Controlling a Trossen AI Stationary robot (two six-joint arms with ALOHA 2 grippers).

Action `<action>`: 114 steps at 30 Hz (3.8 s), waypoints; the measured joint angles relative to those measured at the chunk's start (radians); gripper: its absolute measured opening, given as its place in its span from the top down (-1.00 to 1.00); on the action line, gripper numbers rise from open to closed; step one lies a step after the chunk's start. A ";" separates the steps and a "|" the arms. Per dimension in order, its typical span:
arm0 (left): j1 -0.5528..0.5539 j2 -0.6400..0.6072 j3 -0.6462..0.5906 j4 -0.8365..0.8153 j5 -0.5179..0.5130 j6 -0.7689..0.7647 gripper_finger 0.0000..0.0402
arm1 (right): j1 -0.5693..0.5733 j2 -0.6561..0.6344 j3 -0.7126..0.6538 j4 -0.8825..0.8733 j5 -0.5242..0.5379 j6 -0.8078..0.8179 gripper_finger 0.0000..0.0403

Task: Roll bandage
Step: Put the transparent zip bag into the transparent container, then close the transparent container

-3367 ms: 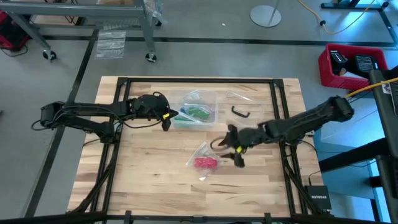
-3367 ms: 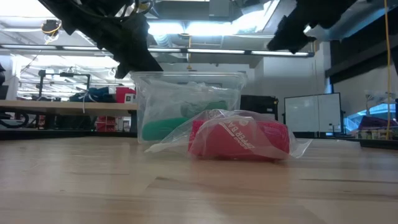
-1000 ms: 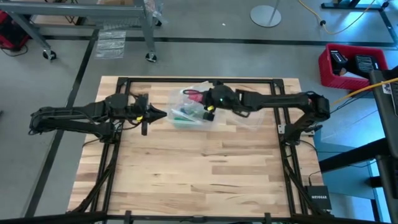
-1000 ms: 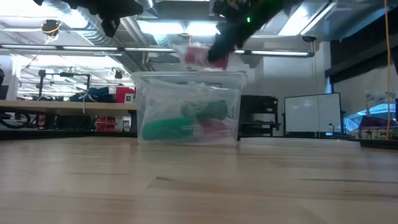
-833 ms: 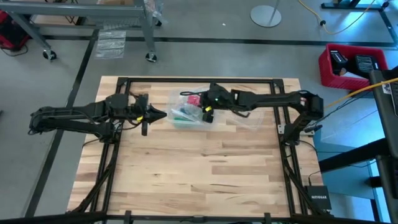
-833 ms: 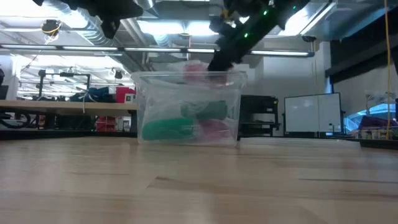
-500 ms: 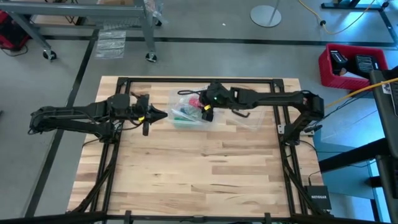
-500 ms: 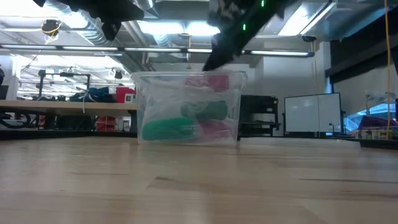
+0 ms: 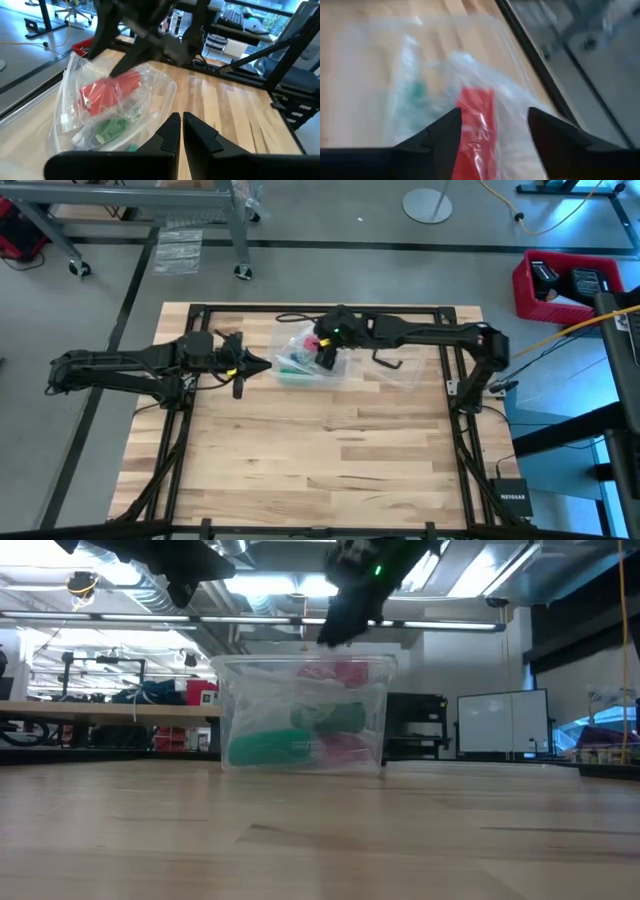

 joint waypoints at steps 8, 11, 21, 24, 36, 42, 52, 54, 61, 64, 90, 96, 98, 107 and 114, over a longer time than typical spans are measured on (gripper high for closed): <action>0.000 0.015 -0.002 -0.004 -0.001 0.001 0.94 | 0.005 0.189 0.000 0.002 -0.103 0.113 0.16; 0.000 0.015 -0.002 -0.003 -0.001 0.001 0.94 | 0.009 0.228 0.006 0.023 -0.124 0.128 0.20; 0.000 0.015 -0.003 -0.003 0.000 0.005 0.94 | 0.011 0.180 0.132 -0.095 -0.109 0.057 0.22; 0.000 0.015 -0.003 -0.003 0.000 0.005 0.94 | 0.011 0.148 0.204 -0.162 -0.111 0.055 0.22; -0.002 0.015 -0.013 0.015 0.001 0.063 0.94 | 0.097 0.049 0.394 -0.681 -0.011 0.097 0.22; -0.013 0.026 -0.094 0.191 0.002 0.085 0.94 | 0.208 -0.138 0.251 -0.741 0.161 0.186 0.22; -0.049 0.162 -0.130 0.243 0.002 0.051 0.94 | 0.177 -0.535 -0.519 -0.254 0.245 0.348 0.22; -0.059 0.195 -0.130 0.250 0.002 0.039 0.94 | 0.139 -0.564 -0.645 -0.145 0.237 0.372 0.22; -0.093 0.268 -0.130 0.267 0.001 0.009 0.94 | -0.036 -0.528 -0.892 0.066 0.135 0.420 0.22; -0.109 0.273 -0.130 0.266 0.001 -0.011 0.94 | -0.065 -0.500 -0.933 0.082 0.104 0.421 0.22; -0.130 0.275 -0.130 0.292 -0.039 0.011 0.94 | 0.558 -0.419 -1.009 0.399 -0.031 0.797 0.22; -0.130 0.329 -0.130 0.384 -0.047 0.024 0.94 | 0.631 -0.286 -0.947 0.464 -0.006 0.804 0.22; -0.130 0.361 -0.130 0.411 -0.047 0.024 0.94 | 0.635 -0.248 -0.889 0.432 -0.006 0.757 0.22; -0.165 0.550 -0.129 0.532 -0.053 0.005 0.94 | 0.625 -0.236 -0.600 -0.080 0.182 0.562 0.22; -0.192 0.582 -0.128 0.523 -0.045 0.020 0.94 | 0.603 -0.236 -0.679 -0.150 0.178 0.583 0.22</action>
